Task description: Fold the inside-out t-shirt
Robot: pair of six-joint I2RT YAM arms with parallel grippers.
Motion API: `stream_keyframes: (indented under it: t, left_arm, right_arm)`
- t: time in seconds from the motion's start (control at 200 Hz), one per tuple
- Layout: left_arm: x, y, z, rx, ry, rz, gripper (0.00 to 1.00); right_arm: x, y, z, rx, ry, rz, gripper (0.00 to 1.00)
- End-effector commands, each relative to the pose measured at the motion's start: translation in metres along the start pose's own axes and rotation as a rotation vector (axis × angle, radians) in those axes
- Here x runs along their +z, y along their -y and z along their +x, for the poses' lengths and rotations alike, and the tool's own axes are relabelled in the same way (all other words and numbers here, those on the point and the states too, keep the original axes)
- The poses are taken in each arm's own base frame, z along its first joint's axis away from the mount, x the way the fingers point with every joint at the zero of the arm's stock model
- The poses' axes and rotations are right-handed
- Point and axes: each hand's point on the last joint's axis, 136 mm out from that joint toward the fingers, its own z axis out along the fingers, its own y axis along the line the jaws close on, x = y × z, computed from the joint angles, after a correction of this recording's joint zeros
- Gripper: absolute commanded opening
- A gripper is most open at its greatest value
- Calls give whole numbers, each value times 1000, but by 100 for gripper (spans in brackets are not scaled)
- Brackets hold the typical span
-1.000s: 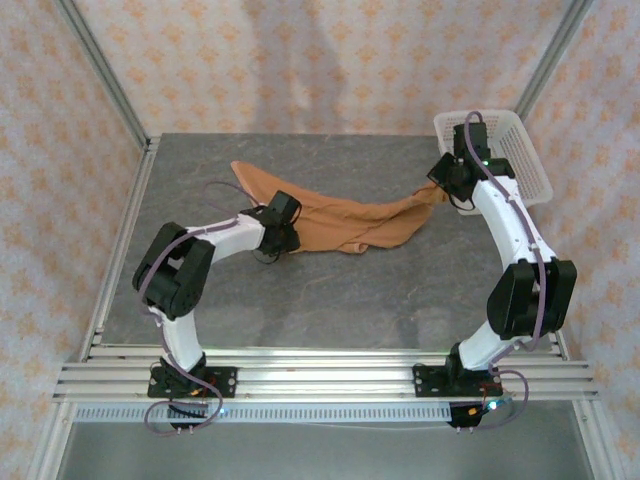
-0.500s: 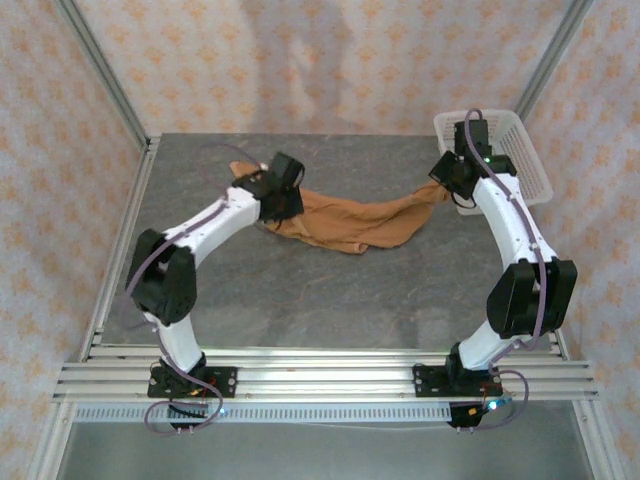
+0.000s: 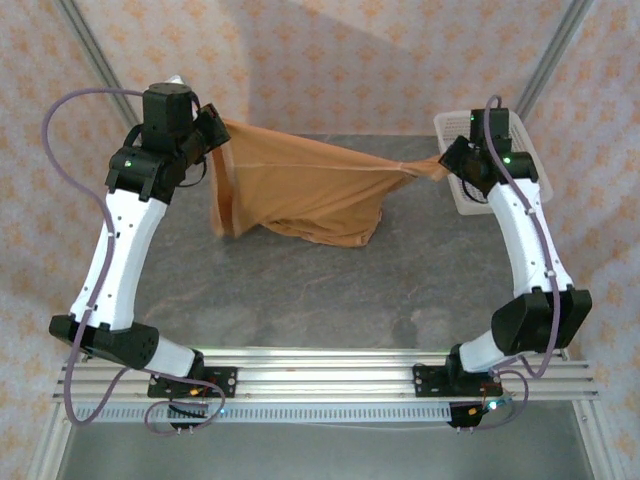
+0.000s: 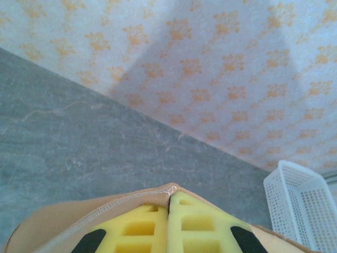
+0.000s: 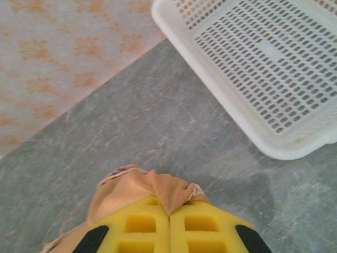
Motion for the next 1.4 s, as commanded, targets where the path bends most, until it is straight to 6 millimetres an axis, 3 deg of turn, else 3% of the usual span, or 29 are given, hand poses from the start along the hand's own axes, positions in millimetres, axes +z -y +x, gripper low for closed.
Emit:
stream_keyframes:
  t: [0.0, 0.115, 0.205, 0.275, 0.36, 0.515, 0.62, 0.721, 0.836, 0.921, 1.046, 1.121, 1.201, 1.251, 1.306, 1.391]
  left_arm:
    - [-12, -2, -1, 10, -22, 10, 0]
    - [-29, 7, -6, 2, -13, 62, 0]
    - [-39, 14, -3, 2, -29, 115, 0]
    - [-36, 16, 15, 4, -92, 151, 0]
    - [-14, 8, 56, 6, -213, 156, 0]
    - [46, -37, 141, -14, -374, 53, 0]
    - [89, -57, 176, -13, -444, -14, 0]
    - [137, -66, 192, 18, -492, -75, 0]
    - [194, -58, 188, 49, -514, -107, 0]
    - [240, -60, 198, 46, -553, -136, 0]
    - [285, -60, 219, 68, -637, -137, 0]
    - [298, -60, 229, 59, -670, -125, 0]
    - [300, -58, 229, 56, -669, -107, 45]
    - [296, -56, 225, 61, -660, -96, 58]
    - [288, -56, 219, 55, -653, -80, 62]
    - [273, -55, 212, 47, -638, -50, 60]
  right_arm:
    - [-46, -24, -20, 34, 68, -137, 0]
    - [-81, -44, -31, 54, 121, -263, 0]
    - [-107, -48, -37, 60, 161, -296, 0]
    - [-118, -41, -36, 57, 177, -276, 0]
    - [-116, -25, -25, 43, 165, -219, 0]
    - [-72, 17, 9, 17, 101, -46, 0]
    - [-32, 40, 23, -6, 59, 67, 0]
    - [8, 52, 25, -26, 27, 163, 0]
    - [50, 56, 20, -36, 0, 236, 0]
    - [80, 56, 19, -38, -27, 266, 0]
    - [120, 55, 28, -31, -102, 290, 0]
    - [137, 55, 35, -31, -145, 293, 0]
    - [147, 56, 39, -40, -165, 297, 0]
    - [150, 56, 40, -48, -172, 299, 0]
    - [150, 56, 41, -53, -178, 297, 0]
    - [148, 53, 41, -56, -185, 281, 0]
